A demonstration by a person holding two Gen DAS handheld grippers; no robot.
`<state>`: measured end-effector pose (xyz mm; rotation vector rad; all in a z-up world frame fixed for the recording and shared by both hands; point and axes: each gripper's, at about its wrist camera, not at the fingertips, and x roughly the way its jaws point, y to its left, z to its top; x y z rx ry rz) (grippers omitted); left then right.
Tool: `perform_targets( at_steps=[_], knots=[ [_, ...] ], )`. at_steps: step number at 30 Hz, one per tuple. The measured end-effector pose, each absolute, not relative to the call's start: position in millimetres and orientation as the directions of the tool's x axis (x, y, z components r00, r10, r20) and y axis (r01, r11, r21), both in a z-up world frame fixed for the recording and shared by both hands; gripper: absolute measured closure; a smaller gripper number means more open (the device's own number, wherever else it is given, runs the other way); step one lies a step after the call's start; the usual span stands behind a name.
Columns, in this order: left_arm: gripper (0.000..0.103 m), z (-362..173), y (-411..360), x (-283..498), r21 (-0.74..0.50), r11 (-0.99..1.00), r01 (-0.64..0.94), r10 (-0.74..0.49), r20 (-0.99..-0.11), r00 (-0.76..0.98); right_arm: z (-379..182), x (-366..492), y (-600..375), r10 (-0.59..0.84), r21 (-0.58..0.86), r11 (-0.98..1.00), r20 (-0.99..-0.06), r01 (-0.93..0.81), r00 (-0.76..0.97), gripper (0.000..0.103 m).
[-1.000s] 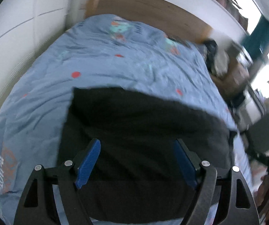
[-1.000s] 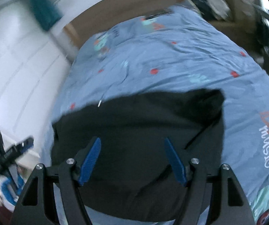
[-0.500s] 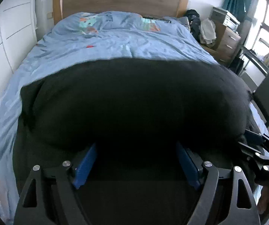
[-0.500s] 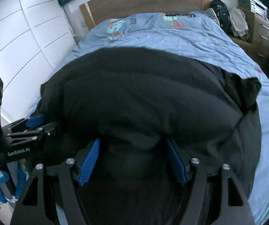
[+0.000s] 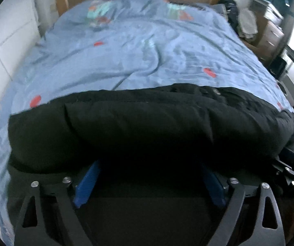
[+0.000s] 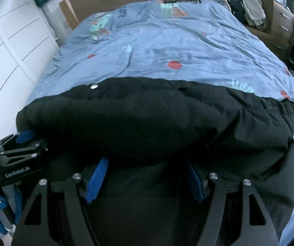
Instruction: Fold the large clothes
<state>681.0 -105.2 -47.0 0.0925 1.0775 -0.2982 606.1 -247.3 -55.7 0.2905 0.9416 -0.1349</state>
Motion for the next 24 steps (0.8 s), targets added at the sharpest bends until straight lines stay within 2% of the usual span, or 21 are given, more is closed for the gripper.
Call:
perform_targets(
  at_steps=[7,11,16,20,24],
  knots=[
    [0.002,-83.4,-114.0,710.0,-0.047,0.966,0.255,-0.146,-0.911,0.386,-90.1,653.4,-259.7,-0.019,0.133,0.956,-0.862,0.262,0.507,0.032],
    [0.001,-99.7,-109.7,715.7,-0.074,0.970,0.233,-0.163,-0.906,0.391,-108.9,664.9,-265.0,-0.028,0.122,0.958,-0.862,0.260,0.506,0.030],
    [0.001,-97.7,-110.8,714.7,-0.063,0.969,0.240,-0.154,-0.911,0.382,-116.4,666.0,-265.1,-0.030,0.114,0.961,-0.862,0.251,0.505,0.029],
    [0.001,-82.9,-95.7,718.6,-0.096,0.961,0.260,-0.186,-0.919,0.347,-100.9,657.1,-275.5,0.027,0.148,0.965,-0.875,0.214,0.483,0.029],
    [0.001,-74.9,-53.5,727.2,-0.096,0.980,0.176,-0.151,-0.931,0.332,-88.7,636.0,-314.0,-0.015,0.136,0.950,-0.878,0.280,0.478,0.029]
  ],
)
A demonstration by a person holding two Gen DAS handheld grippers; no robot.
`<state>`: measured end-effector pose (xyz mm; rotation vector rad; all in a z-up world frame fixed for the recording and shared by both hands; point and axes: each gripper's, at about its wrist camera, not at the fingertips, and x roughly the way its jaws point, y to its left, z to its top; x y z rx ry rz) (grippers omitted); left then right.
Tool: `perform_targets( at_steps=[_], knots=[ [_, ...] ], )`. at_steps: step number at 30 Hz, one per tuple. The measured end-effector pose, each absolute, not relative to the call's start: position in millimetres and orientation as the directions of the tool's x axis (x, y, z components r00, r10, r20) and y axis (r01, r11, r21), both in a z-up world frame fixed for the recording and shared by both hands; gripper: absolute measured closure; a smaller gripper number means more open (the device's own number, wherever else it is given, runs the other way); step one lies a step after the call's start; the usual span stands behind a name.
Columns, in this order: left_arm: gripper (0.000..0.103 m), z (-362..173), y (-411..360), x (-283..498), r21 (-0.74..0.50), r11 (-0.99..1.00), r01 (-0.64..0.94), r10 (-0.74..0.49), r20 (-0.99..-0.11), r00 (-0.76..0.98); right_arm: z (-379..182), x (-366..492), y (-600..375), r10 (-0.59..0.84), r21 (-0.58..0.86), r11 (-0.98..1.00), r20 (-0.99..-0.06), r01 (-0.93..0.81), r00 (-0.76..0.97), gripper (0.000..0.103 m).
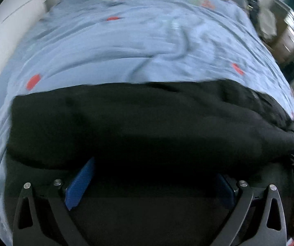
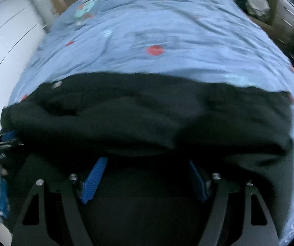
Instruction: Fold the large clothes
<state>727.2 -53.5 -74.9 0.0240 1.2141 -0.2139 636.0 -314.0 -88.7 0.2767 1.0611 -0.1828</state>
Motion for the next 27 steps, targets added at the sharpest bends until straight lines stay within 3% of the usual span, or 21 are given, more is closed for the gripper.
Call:
perform_targets(
  at_steps=[4,7,11,16,19,21,24,27],
  knots=[
    [0.002,-74.8,5.2,737.7,-0.007,1.000,0.017,-0.012,-0.949,0.314,-92.6,605.1,-377.8,-0.141,0.067,0.887,-0.903,0.458,0.405,0.029],
    [0.006,-65.1,49.5,729.5,-0.089,0.993,-0.080,-0.058,-0.941,0.332,-88.6,582.9,-405.6,-0.169,0.064,0.848,-0.908,0.527,0.383,0.029],
    [0.008,-42.3,54.4,701.2,-0.086,0.996,-0.035,-0.064,-0.910,0.409,-57.3,561.0,-402.4,-0.177,0.105,0.846,-0.869,0.523,0.461,0.029],
    [0.008,-33.0,29.4,672.4,-0.136,0.989,0.059,-0.148,-0.885,0.442,-30.5,551.3,-346.3,-0.100,0.149,0.909,-0.827,0.388,0.553,0.028],
    [0.008,-58.6,18.0,669.0,-0.066,0.994,0.092,-0.098,-0.909,0.405,-41.8,546.9,-308.0,-0.047,0.153,0.941,-0.823,0.302,0.566,0.028],
    [0.007,-73.1,29.5,670.1,-0.085,0.994,0.064,-0.103,-0.919,0.381,-58.4,544.3,-299.7,-0.045,0.135,0.947,-0.841,0.290,0.539,0.028],
    [0.007,-76.4,55.2,668.0,-0.106,0.994,-0.003,-0.097,-0.919,0.382,-82.6,534.1,-310.5,-0.080,0.108,0.939,-0.854,0.325,0.514,0.028],
    [0.007,-70.5,66.7,655.1,-0.038,0.999,-0.012,-0.030,-0.923,0.383,-86.2,527.3,-332.1,-0.122,0.086,0.918,-0.867,0.386,0.484,0.028]
  ],
)
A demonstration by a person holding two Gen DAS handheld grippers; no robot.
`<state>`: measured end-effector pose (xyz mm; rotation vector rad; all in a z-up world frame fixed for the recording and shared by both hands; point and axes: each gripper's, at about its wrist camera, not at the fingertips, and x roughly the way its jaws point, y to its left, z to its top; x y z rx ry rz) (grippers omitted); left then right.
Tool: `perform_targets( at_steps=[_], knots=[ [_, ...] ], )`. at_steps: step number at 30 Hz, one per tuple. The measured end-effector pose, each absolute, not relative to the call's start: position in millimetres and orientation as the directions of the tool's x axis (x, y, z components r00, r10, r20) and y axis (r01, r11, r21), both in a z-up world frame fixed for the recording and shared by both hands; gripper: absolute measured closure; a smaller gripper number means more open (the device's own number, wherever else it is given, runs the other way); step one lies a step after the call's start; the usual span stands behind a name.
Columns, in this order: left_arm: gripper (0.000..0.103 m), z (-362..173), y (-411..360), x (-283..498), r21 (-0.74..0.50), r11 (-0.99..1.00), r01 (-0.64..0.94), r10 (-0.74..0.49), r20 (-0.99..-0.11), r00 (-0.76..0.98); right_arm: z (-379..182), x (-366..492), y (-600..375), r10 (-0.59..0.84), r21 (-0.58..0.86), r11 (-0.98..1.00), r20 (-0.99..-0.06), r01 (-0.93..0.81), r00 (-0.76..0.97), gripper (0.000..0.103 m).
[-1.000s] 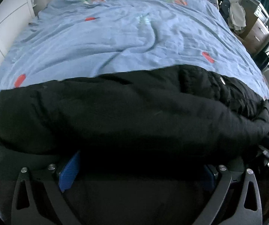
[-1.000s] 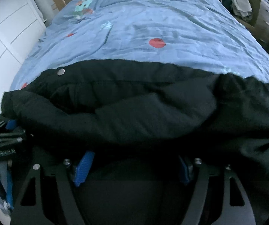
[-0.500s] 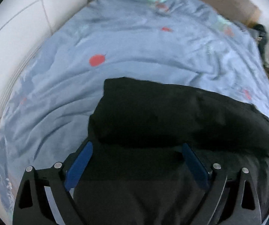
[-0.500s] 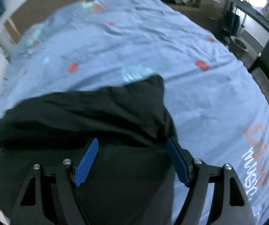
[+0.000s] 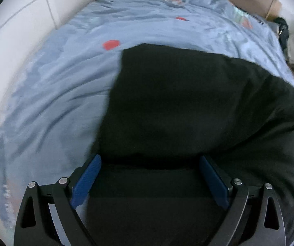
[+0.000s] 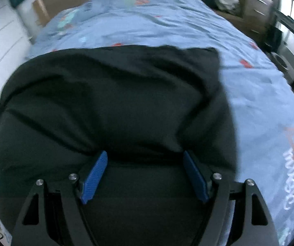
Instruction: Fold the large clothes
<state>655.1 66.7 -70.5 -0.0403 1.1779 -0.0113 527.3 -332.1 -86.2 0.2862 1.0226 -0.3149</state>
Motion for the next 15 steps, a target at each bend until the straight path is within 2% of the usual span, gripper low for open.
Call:
perform_targets(
  at_steps=[5,15],
  knots=[
    [0.007,-59.4,78.8,628.0,0.005,1.000,-0.031,0.017,-0.912,0.411,-76.2,504.5,-355.2,-0.211,0.002,0.889,-0.886,0.457,0.414,0.028],
    [0.007,-30.7,59.4,575.0,0.040,0.999,0.023,0.022,-0.852,0.523,-46.5,456.5,-349.4,-0.178,0.064,0.895,-0.856,0.441,0.485,0.028]
  ],
)
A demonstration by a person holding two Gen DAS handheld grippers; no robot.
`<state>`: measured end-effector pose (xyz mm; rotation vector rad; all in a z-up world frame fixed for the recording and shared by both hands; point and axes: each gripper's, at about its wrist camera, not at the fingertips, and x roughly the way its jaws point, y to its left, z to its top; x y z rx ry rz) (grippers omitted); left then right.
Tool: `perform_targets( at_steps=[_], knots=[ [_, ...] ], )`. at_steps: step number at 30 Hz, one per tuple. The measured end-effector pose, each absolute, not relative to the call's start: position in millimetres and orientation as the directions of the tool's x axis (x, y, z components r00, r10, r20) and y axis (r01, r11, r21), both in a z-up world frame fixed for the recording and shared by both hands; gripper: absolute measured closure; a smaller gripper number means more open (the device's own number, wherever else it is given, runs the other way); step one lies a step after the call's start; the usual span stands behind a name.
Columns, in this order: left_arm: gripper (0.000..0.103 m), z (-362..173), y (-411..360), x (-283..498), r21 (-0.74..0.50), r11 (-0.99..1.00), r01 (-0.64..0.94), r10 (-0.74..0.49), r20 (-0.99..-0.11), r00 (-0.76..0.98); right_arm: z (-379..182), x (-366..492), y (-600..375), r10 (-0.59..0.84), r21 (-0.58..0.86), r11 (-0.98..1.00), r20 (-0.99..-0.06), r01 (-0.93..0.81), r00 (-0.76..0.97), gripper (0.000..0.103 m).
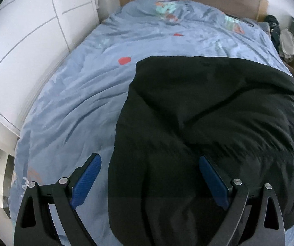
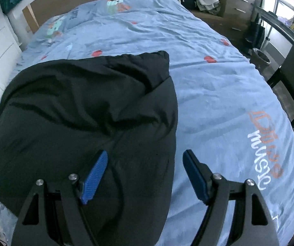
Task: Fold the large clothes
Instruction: 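Open both grippers and withdraw them from the jacket bundle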
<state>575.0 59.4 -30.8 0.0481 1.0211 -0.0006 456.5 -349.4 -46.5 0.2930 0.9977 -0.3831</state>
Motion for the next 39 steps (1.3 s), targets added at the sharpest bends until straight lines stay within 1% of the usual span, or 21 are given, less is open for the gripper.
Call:
perform_targets(
  at_steps=[4,9,15,20,25,27,28,31,39],
  knots=[
    [0.007,-22.3,55.9,558.9,0.042,0.997,0.061,0.001,-0.834,0.552,-37.6,440.1,-344.2,-0.159,0.093,0.899,-0.841,0.428,0.517,0.027],
    [0.007,-15.8,55.7,545.1,0.054,0.995,0.086,-0.006,-0.816,0.578,-31.8,425.1,-342.3,-0.149,0.104,0.903,-0.834,0.416,0.531,0.024],
    [0.007,-10.7,56.0,536.5,0.100,0.991,0.090,0.025,-0.793,0.608,-25.0,410.7,-350.5,-0.153,0.127,0.890,-0.821,0.437,0.551,0.022],
    [0.007,-5.9,55.8,532.5,0.114,0.989,0.091,0.032,-0.775,0.632,-21.8,402.9,-356.5,-0.160,0.133,0.884,-0.816,0.449,0.555,0.021],
    [0.007,-6.4,56.9,533.8,0.119,0.989,0.093,0.033,-0.771,0.636,-25.5,399.7,-362.9,-0.148,0.145,0.879,-0.822,0.455,0.549,0.021],
    [0.007,-7.6,56.4,534.3,0.115,0.989,0.094,0.031,-0.776,0.630,-27.8,398.1,-365.8,-0.142,0.153,0.875,-0.826,0.459,0.545,0.018],
    [0.007,-8.9,56.9,536.3,0.114,0.989,0.095,0.029,-0.780,0.625,-30.0,398.1,-368.0,-0.136,0.161,0.871,-0.828,0.463,0.544,0.015],
    [0.007,-10.3,56.2,539.0,0.116,0.989,0.093,0.033,-0.783,0.621,-37.1,399.7,-372.3,-0.119,0.180,0.864,-0.835,0.470,0.538,0.012],
    [0.007,-9.7,54.4,543.2,0.125,0.989,0.079,0.046,-0.767,0.639,-54.0,409.0,-380.5,-0.086,0.209,0.850,-0.850,0.483,0.519,0.011]
  ],
)
